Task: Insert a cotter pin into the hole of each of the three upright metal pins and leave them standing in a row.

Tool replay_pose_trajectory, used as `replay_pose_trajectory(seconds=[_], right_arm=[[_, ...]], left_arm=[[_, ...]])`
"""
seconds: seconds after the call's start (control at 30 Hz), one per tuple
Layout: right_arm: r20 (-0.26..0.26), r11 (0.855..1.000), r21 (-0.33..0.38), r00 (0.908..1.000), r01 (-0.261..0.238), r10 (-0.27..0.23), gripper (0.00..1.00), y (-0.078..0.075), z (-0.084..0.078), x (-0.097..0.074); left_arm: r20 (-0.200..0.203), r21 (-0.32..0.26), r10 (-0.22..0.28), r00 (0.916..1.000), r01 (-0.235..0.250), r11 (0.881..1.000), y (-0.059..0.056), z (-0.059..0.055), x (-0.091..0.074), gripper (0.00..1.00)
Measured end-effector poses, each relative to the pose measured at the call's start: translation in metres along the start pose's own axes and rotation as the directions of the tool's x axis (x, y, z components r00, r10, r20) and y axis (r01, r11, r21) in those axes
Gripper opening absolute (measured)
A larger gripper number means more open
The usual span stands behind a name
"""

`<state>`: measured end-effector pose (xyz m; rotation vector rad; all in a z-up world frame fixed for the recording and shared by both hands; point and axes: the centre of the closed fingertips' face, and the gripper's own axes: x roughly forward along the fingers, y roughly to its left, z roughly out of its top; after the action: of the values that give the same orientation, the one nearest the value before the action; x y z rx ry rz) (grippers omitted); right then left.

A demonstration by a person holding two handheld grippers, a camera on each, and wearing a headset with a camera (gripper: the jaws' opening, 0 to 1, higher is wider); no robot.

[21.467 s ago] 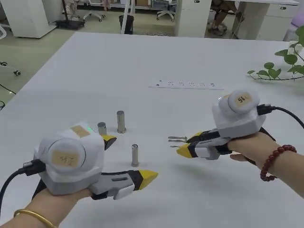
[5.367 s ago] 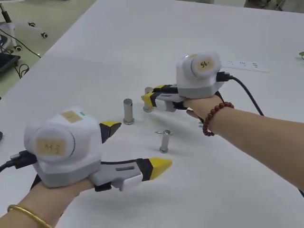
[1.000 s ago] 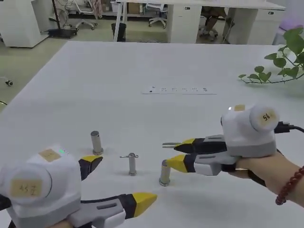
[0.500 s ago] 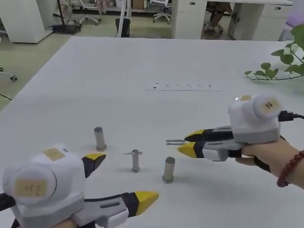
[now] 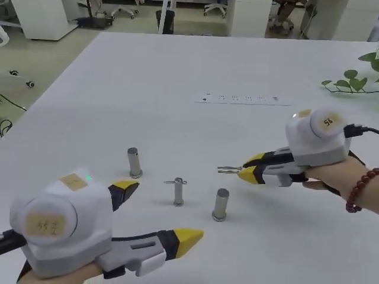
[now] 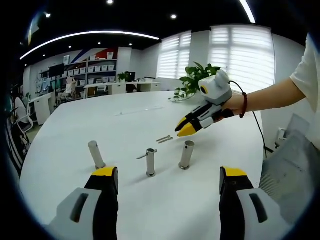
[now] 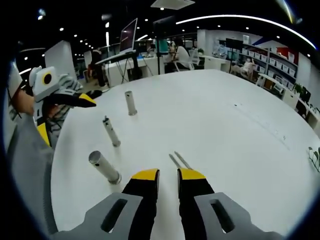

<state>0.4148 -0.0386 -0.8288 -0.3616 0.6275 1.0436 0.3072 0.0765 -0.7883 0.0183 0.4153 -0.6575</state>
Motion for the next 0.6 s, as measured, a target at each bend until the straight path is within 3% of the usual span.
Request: replay_pose_trajectory(seconds=[0.2, 0.6], right_arm=[[-0.071, 0.999, -0.05, 0.9975, 0.005, -0.009, 0.16, -0.009, -0.008, 0.01], [-0.139, 0.995, -0.089, 0.99, -0.034, 0.021, 0.15, -0.016, -0.011, 0.024]], left_arm=[[-0.009, 0.001, -0.012, 0.9999, 0.012, 1.0, -0.001, -0.003, 0.0, 0.83], [-0.017, 0.026, -0.014, 0.9998, 0.014, 1.0, -0.001, -0.004, 0.002, 0.83]])
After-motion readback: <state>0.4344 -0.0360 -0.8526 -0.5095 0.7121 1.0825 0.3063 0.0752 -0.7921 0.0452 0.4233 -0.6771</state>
